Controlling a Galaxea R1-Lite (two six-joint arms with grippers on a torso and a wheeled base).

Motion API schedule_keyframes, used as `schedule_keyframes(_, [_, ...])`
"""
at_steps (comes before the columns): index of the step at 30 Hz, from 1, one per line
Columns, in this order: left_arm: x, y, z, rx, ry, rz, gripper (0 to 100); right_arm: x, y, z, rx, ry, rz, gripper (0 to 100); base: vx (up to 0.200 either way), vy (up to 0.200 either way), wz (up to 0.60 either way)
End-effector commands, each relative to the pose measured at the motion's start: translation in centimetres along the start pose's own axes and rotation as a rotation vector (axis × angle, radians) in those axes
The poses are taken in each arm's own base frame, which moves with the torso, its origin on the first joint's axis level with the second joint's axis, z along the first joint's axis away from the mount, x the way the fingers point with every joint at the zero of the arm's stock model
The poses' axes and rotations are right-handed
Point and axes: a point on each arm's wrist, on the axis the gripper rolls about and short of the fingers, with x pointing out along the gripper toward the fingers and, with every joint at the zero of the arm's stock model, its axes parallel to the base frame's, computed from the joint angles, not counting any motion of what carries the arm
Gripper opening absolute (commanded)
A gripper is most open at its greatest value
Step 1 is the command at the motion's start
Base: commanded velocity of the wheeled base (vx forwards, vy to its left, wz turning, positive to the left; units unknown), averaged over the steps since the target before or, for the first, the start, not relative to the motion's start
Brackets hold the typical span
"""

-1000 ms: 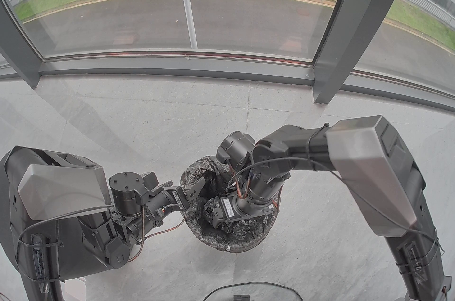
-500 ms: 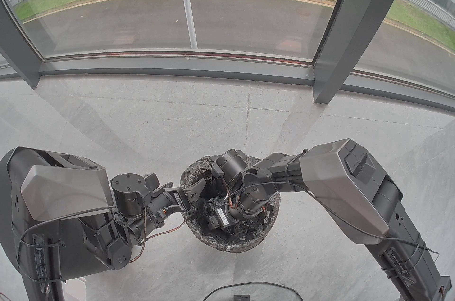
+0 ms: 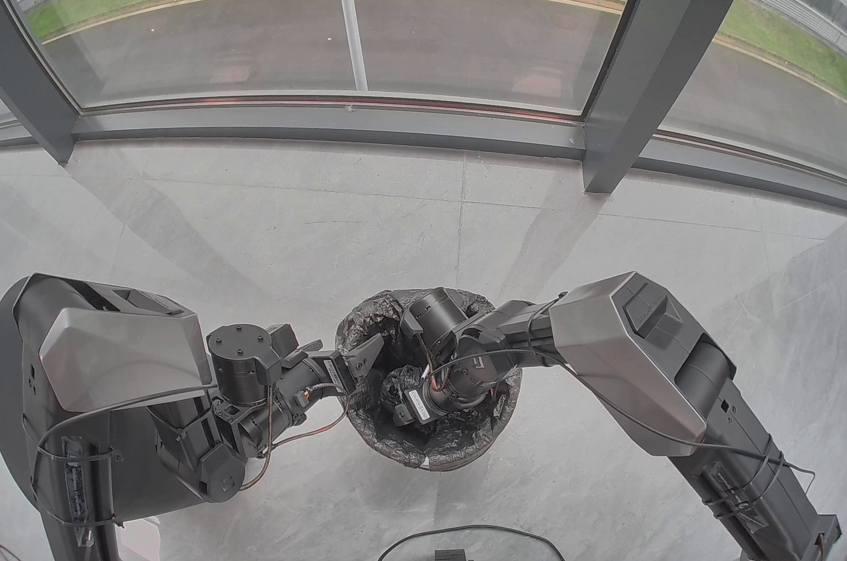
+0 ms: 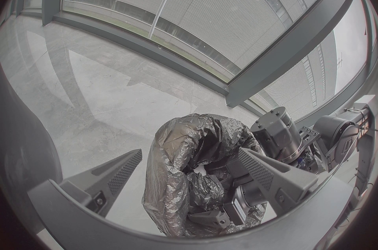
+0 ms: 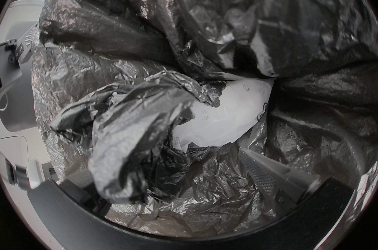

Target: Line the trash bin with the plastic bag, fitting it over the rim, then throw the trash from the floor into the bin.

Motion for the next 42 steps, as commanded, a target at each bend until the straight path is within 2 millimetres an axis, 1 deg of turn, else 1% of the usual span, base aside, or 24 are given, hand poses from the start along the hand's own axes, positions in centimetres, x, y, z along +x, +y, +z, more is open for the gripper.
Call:
schedule_keyframes(1, [0.0, 0.0, -0.1, -0.001, 0.001, 0.001, 100, 0.2, -0.2, -0.1, 0.006, 0.004, -0.003, 100, 0.000, 0.000, 0.00])
schedule_keyframes(7, [0.0, 0.0, -0.1, -0.001, 0.002, 0.000, 100, 0.3, -0.5, 0.0, 0.010, 0.001, -0.011, 100, 0.000, 0.000, 0.00])
schedule_keyframes(10, [0.0, 0.0, 0.0, -0.001, 0.000, -0.001, 100, -0.8, -0.2, 0.7, 0.002, -0.045, -0.033, 100, 0.000, 0.000, 0.00])
schedule_keyframes(11, [0.0, 0.0, 0.0, -0.001, 0.000, -0.001, 100, -0.8, -0.2, 0.7, 0.000, -0.047, -0.034, 100, 0.000, 0.000, 0.00])
schedule_keyframes(12, [0.0, 0.0, 0.0, -0.001, 0.000, -0.001, 100, -2.5, 0.2, 1.4, -0.007, -0.079, -0.035, 100, 0.000, 0.000, 0.00])
schedule_keyframes(15, [0.0, 0.0, 0.0, -0.002, 0.000, -0.001, 100, -5.0, 0.7, 2.4, -0.016, -0.126, -0.026, 100, 0.000, 0.000, 0.00])
schedule_keyframes(18, [0.0, 0.0, 0.0, -0.001, 0.000, -0.001, 100, -7.9, 1.2, 3.1, -0.031, -0.148, -0.019, 100, 0.000, 0.000, 0.00])
schedule_keyframes(23, [-0.1, -0.1, 0.1, 0.000, -0.002, -0.002, 100, -11.3, 1.4, 3.7, -0.041, -0.178, -0.017, 100, 0.000, 0.000, 0.00])
schedule_keyframes(26, [-0.2, -0.1, 0.2, 0.000, -0.004, -0.005, 100, -13.3, 1.5, 3.7, -0.040, -0.174, -0.031, 100, 0.000, 0.000, 0.00])
schedule_keyframes(30, [-0.2, -0.2, 0.2, 0.000, -0.005, -0.003, 100, -15.4, 0.8, 2.7, -0.019, -0.077, -0.117, 100, 0.000, 0.000, 0.00])
schedule_keyframes(31, [-0.2, -0.2, 0.2, 0.000, -0.005, -0.003, 100, -15.4, 0.8, 2.6, -0.019, -0.070, -0.121, 100, 0.000, 0.000, 0.00])
schedule_keyframes(33, [-0.3, -0.2, 0.2, 0.000, -0.005, -0.003, 100, -18.0, -0.5, 1.4, 0.029, 0.045, -0.166, 100, 0.000, 0.000, 0.00])
schedule_keyframes(35, [-0.3, -0.3, 0.4, -0.002, -0.010, -0.007, 100, -20.0, -1.6, 0.7, 0.091, 0.109, -0.176, 100, 0.000, 0.000, 0.00])
schedule_keyframes(36, [-0.4, -0.3, 0.4, -0.002, -0.010, -0.007, 100, -20.6, -1.9, 0.5, 0.106, 0.121, -0.178, 100, 0.000, 0.000, 0.00])
schedule_keyframes(38, [-0.5, -0.5, 0.8, 0.001, -0.019, -0.013, 100, -23.7, -3.6, -0.9, 0.165, 0.224, -0.187, 100, 0.000, 0.000, 0.00])
schedule_keyframes(39, [-0.6, -0.7, 0.9, 0.002, -0.022, -0.018, 100, -25.1, -4.5, -1.9, 0.189, 0.305, -0.202, 100, 0.000, 0.000, 0.00])
schedule_keyframes(40, [-0.6, -0.7, 0.9, 0.002, -0.022, -0.018, 100, -25.1, -4.5, -1.9, 0.189, 0.305, -0.202, 100, 0.000, 0.000, 0.00])
schedule_keyframes(41, [-0.9, -1.0, 1.5, 0.002, -0.040, -0.026, 100, -28.3, -6.2, -4.0, 0.247, 0.471, -0.216, 100, 0.000, 0.000, 0.00])
schedule_keyframes(42, [-1.2, -1.2, 2.0, 0.004, -0.054, -0.033, 100, -29.7, -7.0, -4.9, 0.286, 0.530, -0.202, 100, 0.000, 0.000, 0.00])
